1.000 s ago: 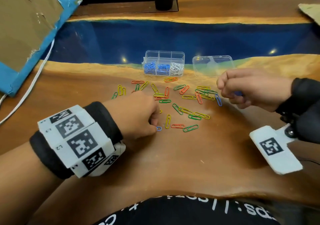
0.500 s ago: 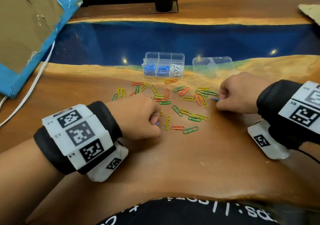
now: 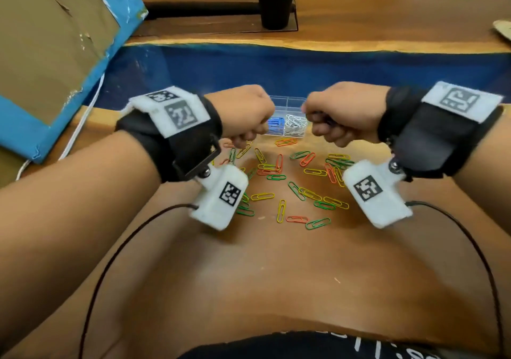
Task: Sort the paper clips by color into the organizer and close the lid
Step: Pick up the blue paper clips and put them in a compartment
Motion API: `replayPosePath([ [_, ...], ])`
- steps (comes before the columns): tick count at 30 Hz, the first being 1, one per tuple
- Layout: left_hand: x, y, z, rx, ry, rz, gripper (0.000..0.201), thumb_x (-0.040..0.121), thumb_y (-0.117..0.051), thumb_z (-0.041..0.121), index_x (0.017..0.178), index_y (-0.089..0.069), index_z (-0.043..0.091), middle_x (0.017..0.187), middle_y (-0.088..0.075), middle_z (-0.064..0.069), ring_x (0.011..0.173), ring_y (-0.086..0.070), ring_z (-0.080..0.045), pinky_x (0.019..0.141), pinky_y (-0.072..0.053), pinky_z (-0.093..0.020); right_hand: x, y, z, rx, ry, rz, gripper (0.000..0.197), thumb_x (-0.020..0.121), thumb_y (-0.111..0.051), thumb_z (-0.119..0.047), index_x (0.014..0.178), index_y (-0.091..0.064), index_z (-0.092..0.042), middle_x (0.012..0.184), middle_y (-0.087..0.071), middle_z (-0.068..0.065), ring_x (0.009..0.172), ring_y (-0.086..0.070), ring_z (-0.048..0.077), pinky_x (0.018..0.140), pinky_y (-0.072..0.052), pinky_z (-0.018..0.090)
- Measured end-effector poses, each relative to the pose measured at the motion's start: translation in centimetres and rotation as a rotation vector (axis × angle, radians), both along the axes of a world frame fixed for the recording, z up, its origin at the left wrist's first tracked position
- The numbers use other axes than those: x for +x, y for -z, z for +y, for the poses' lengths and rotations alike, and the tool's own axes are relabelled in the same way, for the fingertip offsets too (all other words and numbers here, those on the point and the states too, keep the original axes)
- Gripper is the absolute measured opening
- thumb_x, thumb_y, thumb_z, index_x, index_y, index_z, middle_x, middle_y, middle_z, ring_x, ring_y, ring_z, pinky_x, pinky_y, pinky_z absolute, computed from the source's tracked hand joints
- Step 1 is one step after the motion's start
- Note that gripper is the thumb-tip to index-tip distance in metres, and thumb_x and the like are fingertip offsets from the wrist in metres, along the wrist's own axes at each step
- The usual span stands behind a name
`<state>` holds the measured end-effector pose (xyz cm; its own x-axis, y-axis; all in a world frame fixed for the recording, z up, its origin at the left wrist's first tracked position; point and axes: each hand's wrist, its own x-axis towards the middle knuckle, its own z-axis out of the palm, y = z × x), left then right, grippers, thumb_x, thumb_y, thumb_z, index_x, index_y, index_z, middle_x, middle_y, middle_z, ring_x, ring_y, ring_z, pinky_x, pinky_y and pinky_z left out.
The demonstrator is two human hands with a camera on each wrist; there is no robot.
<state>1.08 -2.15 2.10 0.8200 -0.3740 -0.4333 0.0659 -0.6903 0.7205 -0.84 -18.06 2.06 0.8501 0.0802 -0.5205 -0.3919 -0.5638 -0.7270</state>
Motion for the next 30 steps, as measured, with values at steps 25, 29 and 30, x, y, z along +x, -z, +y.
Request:
replayPosePath([
  [25, 0.8, -1.7, -1.6, -0.261, -0.371, 0.038, 0.034, 0.092, -0.043, 0.019, 0.122, -0.052, 0.008, 0.103, -0.057, -0.011, 0.092, -0.056, -0.024, 0.085, -0.048, -0.031, 2.1, -2.1, 3.3, 0.160, 0.239, 0.057, 0.022, 0.097, -0.041, -0.024, 0.087, -0.052, -0.007, 0.106, -0.058, 0.019, 0.107, -0.059, 0.028, 0.071, -0.052, 0.024],
  [29, 0.5, -1.6, -1.1, -0.208, -0.375, -0.003, 0.033, 0.094, -0.042, 0.019, 0.123, -0.054, 0.010, 0.096, -0.061, -0.004, 0.094, -0.059, -0.021, 0.090, -0.051, -0.030, 1.7, -2.1, 3.2, 0.088, 0.229, 0.001, 0.022, 0.097, -0.042, -0.022, 0.106, -0.054, -0.007, 0.113, -0.060, 0.016, 0.107, -0.062, 0.025, 0.083, -0.054, 0.026],
  [30, 0.4, -1.6, -0.9, -0.195, -0.361, -0.001, 0.033, 0.095, -0.041, 0.017, 0.123, -0.055, 0.010, 0.099, -0.063, -0.003, 0.097, -0.059, -0.020, 0.091, -0.051, -0.030, 1.8, -2.0, 3.3, 0.079, 0.219, -0.027, 0.023, 0.096, -0.044, -0.020, 0.111, -0.055, -0.006, 0.111, -0.061, 0.014, 0.104, -0.063, 0.024, 0.085, -0.055, 0.027],
])
